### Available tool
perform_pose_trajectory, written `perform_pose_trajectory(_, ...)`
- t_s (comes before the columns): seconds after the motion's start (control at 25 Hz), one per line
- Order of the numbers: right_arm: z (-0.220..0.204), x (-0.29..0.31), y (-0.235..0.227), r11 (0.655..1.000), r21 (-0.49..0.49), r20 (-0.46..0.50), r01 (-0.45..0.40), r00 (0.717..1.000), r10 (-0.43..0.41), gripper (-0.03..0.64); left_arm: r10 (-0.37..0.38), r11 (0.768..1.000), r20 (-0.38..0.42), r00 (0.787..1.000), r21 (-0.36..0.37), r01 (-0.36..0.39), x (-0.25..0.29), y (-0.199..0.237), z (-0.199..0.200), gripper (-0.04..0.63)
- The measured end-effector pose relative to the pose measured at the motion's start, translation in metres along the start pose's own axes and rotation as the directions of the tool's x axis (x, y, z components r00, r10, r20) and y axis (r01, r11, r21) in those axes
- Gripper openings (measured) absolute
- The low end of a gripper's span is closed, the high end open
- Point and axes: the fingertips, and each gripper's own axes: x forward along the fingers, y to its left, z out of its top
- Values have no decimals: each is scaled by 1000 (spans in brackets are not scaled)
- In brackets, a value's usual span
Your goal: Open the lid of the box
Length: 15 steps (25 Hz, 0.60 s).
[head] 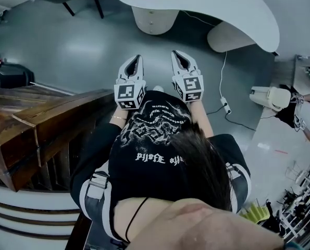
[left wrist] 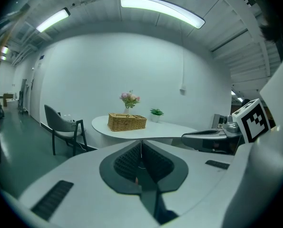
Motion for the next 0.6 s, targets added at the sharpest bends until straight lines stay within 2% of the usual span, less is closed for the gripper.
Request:
perform_pose_trajectory(0.28,-10,-2,-4,997,71,-18,-42,999,43,26,-4,1000,-9,1000,14,4,7,-2,3,25)
perform_pose_trajectory(0.6,-8,29,-6,999,44,-45,-31,998,33,26,-27,1000,-22,999,5,27,41,29,10,25)
